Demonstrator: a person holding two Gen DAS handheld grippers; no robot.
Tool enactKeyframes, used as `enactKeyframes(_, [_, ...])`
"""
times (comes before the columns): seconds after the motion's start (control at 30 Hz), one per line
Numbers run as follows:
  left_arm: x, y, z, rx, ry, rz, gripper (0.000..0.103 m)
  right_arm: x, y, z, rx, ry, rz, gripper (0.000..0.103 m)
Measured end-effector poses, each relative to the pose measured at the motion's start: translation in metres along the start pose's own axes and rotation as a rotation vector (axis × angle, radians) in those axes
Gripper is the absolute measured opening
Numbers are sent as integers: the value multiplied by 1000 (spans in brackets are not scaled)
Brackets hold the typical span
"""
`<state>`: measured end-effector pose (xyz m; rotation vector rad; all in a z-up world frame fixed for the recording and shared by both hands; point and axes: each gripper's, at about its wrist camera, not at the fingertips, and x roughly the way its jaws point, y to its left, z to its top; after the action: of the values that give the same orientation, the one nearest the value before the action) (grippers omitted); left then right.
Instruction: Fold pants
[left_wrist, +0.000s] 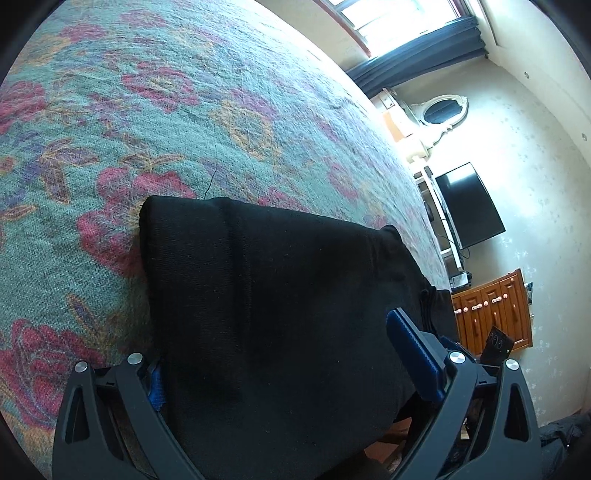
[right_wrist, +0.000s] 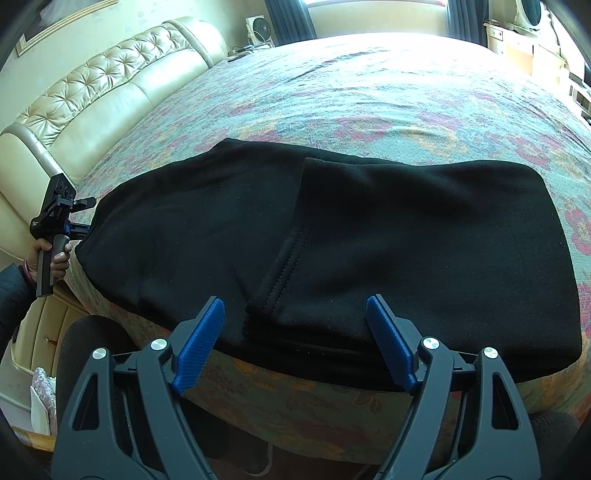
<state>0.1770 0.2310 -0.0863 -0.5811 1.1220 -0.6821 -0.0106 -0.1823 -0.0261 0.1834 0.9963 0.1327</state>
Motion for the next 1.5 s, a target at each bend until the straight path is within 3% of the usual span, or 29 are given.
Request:
enactKeyframes(0.03, [2, -1, 1, 0, -1, 19, 83, 0, 0, 0, 0, 0, 1, 80])
enactKeyframes(0.07, [2, 1, 2, -4, 2, 44, 58, 0, -1, 0, 0, 1, 2, 80])
enactKeyframes(0.13, [4, 12, 1, -54, 12, 68, 29, 0, -2, -1, 4, -1, 6, 80])
enactKeyframes(0.2, [1, 21, -2, -102, -12, 37, 28, 0, -2, -1, 6, -2, 8, 80])
enactKeyframes(0.33, [0, 12, -2, -80, -30, 59, 23, -1, -3, -1, 7, -4, 10, 80])
enactKeyframes(0.5, [-17, -17, 5, -46, -69, 30, 20, -4, -7, -1, 18, -10, 8, 80])
enactKeyframes(0.7, [-25, -71, 16, -41, -84, -24, 20, -13, -10, -1, 28, -24, 5, 80])
enactKeyframes(0.97, [-3, -162, 16, 19, -63, -6, 20, -31, -24, -5, 66, -54, 4, 80])
enactKeyframes(1.1, [29, -215, 12, 71, -33, 19, 20, -38, -29, -7, 85, -67, 14, 80])
enactKeyframes(1.23, [82, -259, 6, 148, 5, 108, 20, -42, -32, -9, 96, -67, 21, 80])
enactKeyframes(1.5, [200, -286, -21, 200, 115, 297, 20, -45, -40, -17, 145, -66, 47, 80])
